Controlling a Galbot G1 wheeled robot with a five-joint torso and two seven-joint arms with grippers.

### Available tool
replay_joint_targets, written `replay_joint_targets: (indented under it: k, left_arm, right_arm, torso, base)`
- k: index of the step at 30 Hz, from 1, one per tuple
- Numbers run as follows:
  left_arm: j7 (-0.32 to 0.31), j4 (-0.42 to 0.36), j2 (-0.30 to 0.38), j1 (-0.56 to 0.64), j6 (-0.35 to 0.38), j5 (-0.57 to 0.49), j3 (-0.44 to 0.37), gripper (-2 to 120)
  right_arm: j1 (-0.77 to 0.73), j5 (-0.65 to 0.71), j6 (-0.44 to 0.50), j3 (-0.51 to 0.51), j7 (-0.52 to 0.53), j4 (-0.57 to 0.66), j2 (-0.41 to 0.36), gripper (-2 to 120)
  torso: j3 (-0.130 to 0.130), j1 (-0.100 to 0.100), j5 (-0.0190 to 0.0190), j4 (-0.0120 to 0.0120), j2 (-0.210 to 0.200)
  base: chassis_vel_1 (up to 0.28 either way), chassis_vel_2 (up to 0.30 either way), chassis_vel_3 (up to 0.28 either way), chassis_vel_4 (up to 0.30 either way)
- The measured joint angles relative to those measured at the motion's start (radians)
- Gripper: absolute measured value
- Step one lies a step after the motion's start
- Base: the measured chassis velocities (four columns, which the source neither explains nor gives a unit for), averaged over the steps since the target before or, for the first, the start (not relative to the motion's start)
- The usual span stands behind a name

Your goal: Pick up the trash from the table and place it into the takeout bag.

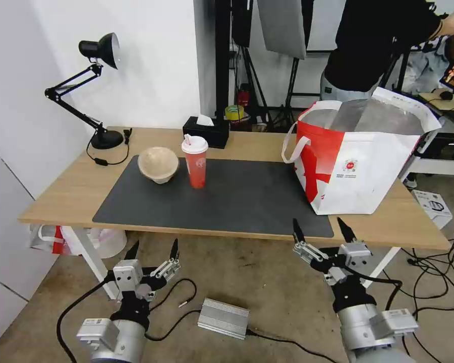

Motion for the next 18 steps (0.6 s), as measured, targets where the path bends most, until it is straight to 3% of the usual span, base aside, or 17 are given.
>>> replay_joint_targets:
  k: [18]
  left_arm:
    - [0.000,-0.008,0.002,0.008,-0.003,-0.006,-0.008,100]
  right_arm:
    - [0.093,0.158,0.009,0.009,-0.228,-0.030,-0.092,100]
  torso:
    - [0.000,0.000,0.0000,-0.0001,0.000]
  base:
    - [0.000,0.000,0.000,0.000]
